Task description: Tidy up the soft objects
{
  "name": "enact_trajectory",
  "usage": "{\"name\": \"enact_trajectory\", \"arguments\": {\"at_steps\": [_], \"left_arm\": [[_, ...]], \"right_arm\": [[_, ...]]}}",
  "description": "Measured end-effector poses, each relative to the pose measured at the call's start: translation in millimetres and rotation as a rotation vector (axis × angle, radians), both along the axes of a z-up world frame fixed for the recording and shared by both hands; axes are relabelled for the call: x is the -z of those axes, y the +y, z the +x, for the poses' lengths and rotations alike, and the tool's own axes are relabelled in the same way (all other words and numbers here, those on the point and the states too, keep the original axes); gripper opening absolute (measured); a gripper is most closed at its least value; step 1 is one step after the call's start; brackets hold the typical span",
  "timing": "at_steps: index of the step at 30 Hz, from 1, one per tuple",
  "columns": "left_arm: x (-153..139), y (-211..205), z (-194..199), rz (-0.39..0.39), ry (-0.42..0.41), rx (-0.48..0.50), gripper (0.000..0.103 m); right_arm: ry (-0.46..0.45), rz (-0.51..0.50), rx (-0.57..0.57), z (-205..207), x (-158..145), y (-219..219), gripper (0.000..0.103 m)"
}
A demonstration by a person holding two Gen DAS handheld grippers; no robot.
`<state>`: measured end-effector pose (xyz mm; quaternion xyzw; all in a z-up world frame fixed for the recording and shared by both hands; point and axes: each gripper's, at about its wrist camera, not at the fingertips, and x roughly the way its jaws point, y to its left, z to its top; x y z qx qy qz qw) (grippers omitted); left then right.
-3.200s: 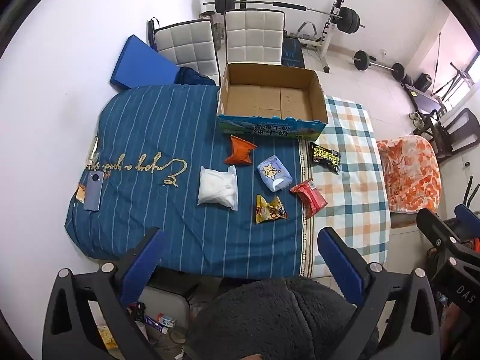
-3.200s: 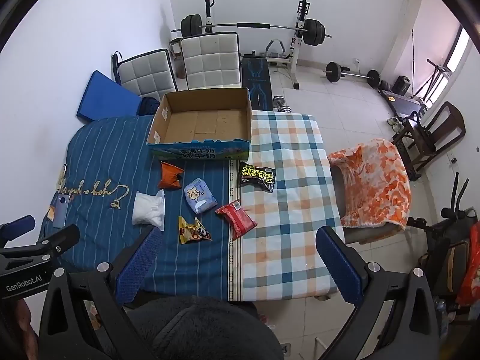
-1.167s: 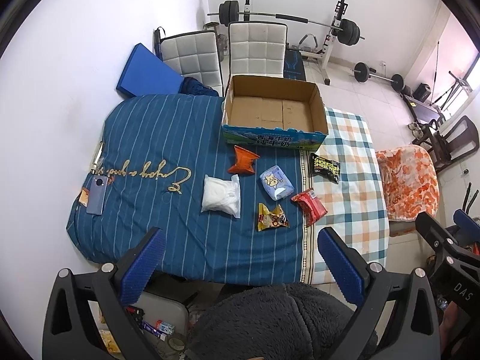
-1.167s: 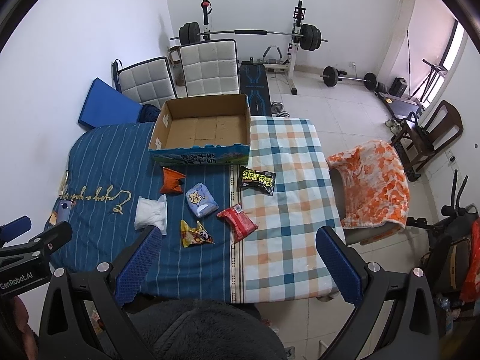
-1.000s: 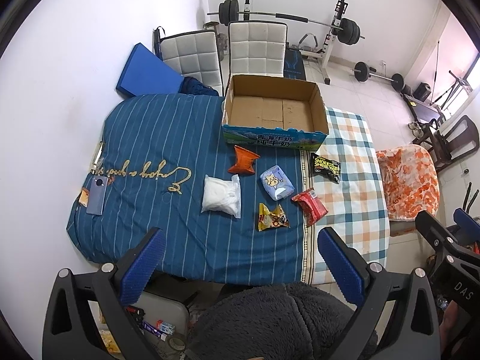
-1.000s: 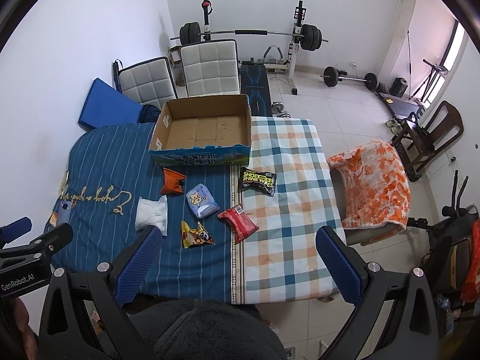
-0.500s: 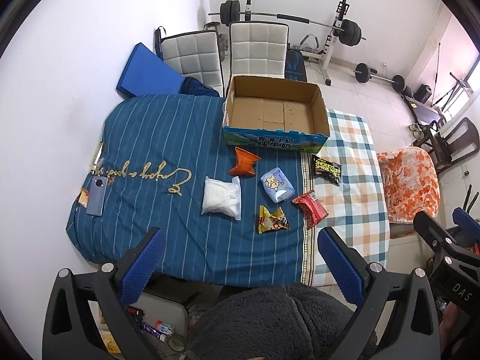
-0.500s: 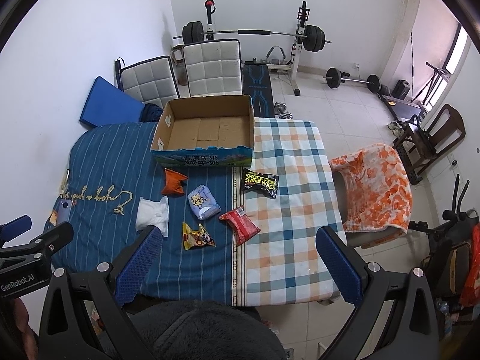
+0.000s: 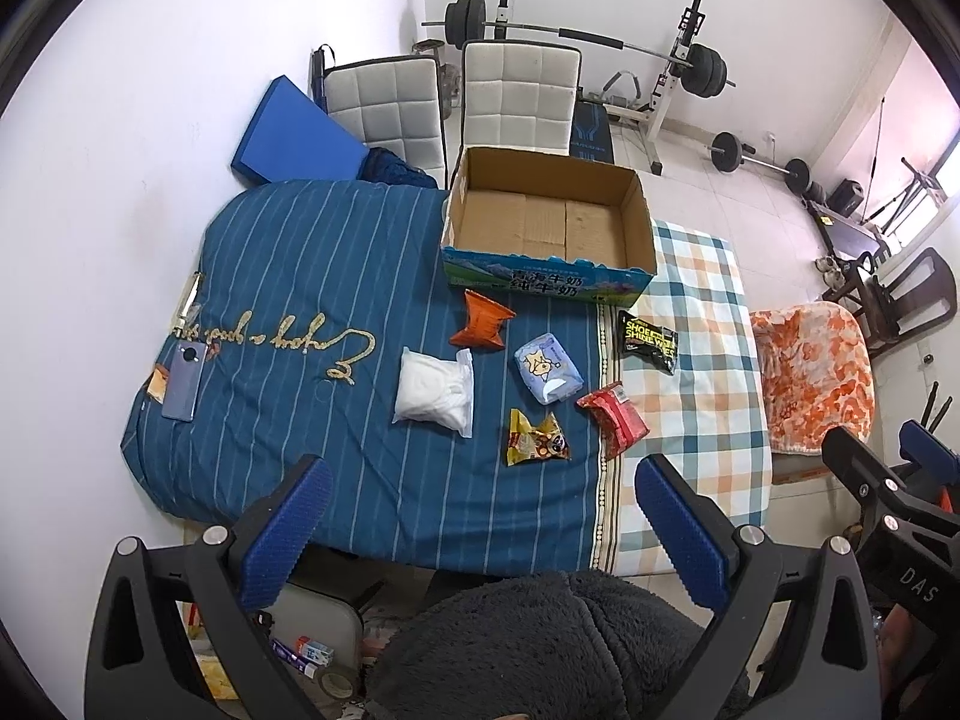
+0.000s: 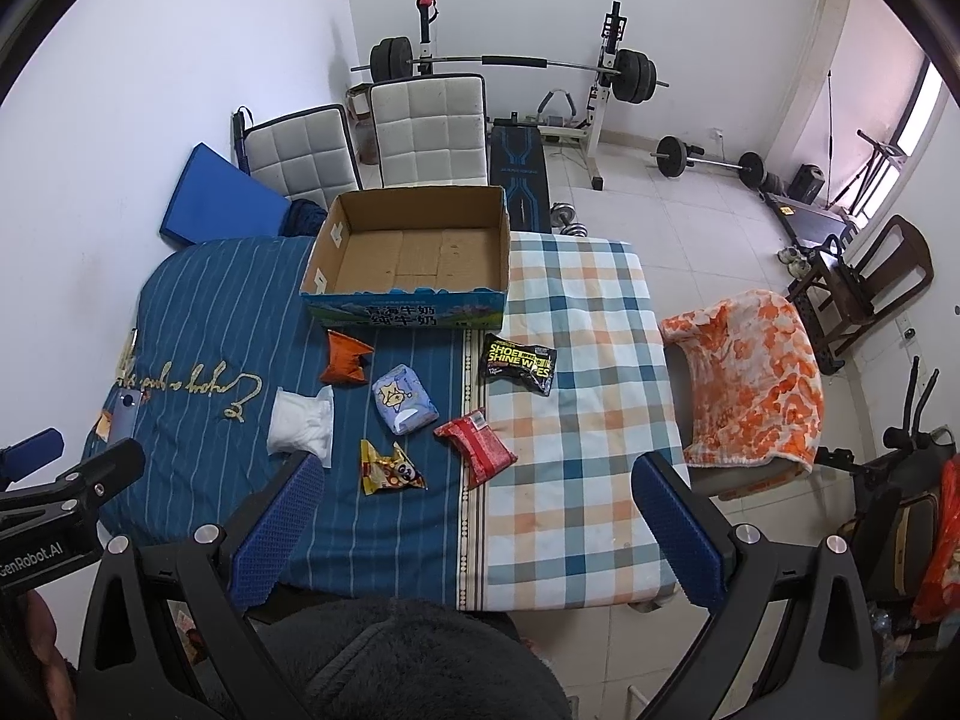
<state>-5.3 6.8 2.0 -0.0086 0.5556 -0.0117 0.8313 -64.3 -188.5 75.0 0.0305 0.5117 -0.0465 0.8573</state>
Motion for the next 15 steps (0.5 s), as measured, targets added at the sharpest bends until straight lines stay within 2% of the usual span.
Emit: {"name": "enact_trajectory", "arguments": {"at_steps": [3,6,10,15], "left_arm": [[11,1,11,0.003,-0.011,-0.026,0.103],[25,8,24,0.0,-0.036,-0.061,0.103],[58,19,44,0.031,-0.003,-0.113,0.103],[120,37,71,0.041,0.108,-0.145,0.103]], "right_arm": [[0.009,0.015,-0.001,3,7,-4,0.103],[0.03,0.03,-0.004,21,28,-12,0.103],[0.094,0.048,-0.024,64,79,-17,0.103],[0.197,0.048,-0.082,118,160,-7,0.103]]}}
